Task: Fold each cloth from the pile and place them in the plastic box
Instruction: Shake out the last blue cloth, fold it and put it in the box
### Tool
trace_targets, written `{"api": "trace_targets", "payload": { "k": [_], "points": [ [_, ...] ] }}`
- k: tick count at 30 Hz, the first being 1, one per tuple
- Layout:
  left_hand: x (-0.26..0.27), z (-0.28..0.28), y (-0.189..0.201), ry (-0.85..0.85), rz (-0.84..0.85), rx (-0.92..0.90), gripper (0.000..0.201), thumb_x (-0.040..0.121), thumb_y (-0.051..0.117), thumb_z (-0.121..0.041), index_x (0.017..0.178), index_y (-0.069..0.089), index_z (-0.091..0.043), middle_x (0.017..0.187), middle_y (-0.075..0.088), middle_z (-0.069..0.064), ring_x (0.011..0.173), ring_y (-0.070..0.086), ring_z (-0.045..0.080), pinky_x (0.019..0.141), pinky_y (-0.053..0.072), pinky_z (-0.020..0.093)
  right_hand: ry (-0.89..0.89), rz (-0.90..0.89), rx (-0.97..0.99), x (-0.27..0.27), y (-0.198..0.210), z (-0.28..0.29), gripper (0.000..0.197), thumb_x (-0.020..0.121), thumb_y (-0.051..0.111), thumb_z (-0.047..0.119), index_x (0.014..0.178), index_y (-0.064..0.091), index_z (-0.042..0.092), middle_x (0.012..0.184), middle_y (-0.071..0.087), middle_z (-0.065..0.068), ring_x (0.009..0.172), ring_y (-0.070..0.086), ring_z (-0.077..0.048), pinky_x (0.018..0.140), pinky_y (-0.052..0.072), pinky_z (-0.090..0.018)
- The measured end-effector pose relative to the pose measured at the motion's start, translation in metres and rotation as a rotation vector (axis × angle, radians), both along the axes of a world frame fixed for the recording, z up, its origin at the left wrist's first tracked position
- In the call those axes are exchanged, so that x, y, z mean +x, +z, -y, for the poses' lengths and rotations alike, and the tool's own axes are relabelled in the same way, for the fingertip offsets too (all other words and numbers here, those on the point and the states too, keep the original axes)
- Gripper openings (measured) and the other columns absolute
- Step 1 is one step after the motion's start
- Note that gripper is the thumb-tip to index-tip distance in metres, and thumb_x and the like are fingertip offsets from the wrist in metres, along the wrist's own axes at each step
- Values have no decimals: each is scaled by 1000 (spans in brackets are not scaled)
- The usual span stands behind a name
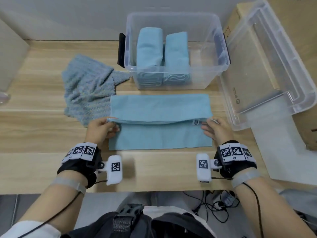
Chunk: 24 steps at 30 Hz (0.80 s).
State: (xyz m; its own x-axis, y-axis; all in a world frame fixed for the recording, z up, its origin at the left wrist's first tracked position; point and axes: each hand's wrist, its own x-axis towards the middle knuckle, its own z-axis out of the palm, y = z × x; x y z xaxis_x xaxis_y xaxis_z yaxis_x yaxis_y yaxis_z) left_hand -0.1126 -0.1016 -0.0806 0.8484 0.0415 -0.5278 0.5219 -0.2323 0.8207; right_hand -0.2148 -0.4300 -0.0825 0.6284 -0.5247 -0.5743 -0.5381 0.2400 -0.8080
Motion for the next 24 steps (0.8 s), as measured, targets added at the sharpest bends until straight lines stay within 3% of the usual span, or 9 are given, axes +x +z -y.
{"api": "trace_targets", "payload": {
  "k": [4,6,8,11,13,15,17,20,24],
  "points": [
    [0,-6,4,137,-89,-213,26,85,38,-7,80,64,-7,60,71,-5,70,66,11,76,52,21,-46,23,-4,-7,8,-3,18,88,58,29,74,57,17,84,64,-3,84,63,-21,87,51,-32],
    [-4,-9,3,147,-96,-217,23,87,43,-12,79,64,-6,63,72,-7,74,64,10,74,53,18,-30,6,-107,-12,4,-3,17,83,66,21,68,60,16,82,65,-4,87,65,-28,90,52,-39],
    [-8,-13,1,99,-69,-175,20,88,54,-16,75,68,-10,63,72,-10,69,66,5,65,53,12,10,-14,-203,-16,2,-2,18,77,70,11,65,60,19,87,66,-8,77,69,-24,81,56,-32],
    [-12,-17,-3,-22,-9,-76,17,79,66,-6,68,73,-18,59,69,-12,62,62,3,56,47,7,72,-38,-296,-21,1,-1,22,75,70,8,70,57,26,98,61,2,42,58,-5,47,47,-14],
    [-12,-21,-4,-101,18,1,20,75,70,-1,79,70,-21,54,60,-6,56,53,6,53,44,7,115,-57,-351,-24,-3,0,26,74,70,9,73,55,30,106,63,2,53,61,-11,47,48,-19],
    [-12,-23,-4,-175,51,61,29,72,72,3,89,65,-19,55,48,0,49,47,8,51,42,8,158,-65,-398,-28,-5,-2,31,70,71,9,75,54,35,110,66,-3,85,67,-22,67,57,-32],
    [-12,-23,-2,-252,83,121,38,69,72,7,94,61,-19,53,47,0,42,47,3,49,43,9,203,-99,-451,-30,-7,-3,35,67,70,10,75,54,41,102,67,-3,92,65,-23,77,55,-41],
    [-13,-22,0,-327,114,204,46,67,73,9,98,58,-21,55,46,5,40,47,2,51,44,15,255,-111,-515,-31,-5,-5,36,66,66,2,82,55,33,70,46,6,59,45,-13,57,39,-21],
    [-15,-22,1,-403,144,303,55,65,74,6,100,55,-32,56,48,5,48,49,13,63,47,35,277,-110,-564,-32,-7,-7,36,65,63,-4,88,56,23,65,37,7,56,38,-10,55,33,-20]
  ]
}}
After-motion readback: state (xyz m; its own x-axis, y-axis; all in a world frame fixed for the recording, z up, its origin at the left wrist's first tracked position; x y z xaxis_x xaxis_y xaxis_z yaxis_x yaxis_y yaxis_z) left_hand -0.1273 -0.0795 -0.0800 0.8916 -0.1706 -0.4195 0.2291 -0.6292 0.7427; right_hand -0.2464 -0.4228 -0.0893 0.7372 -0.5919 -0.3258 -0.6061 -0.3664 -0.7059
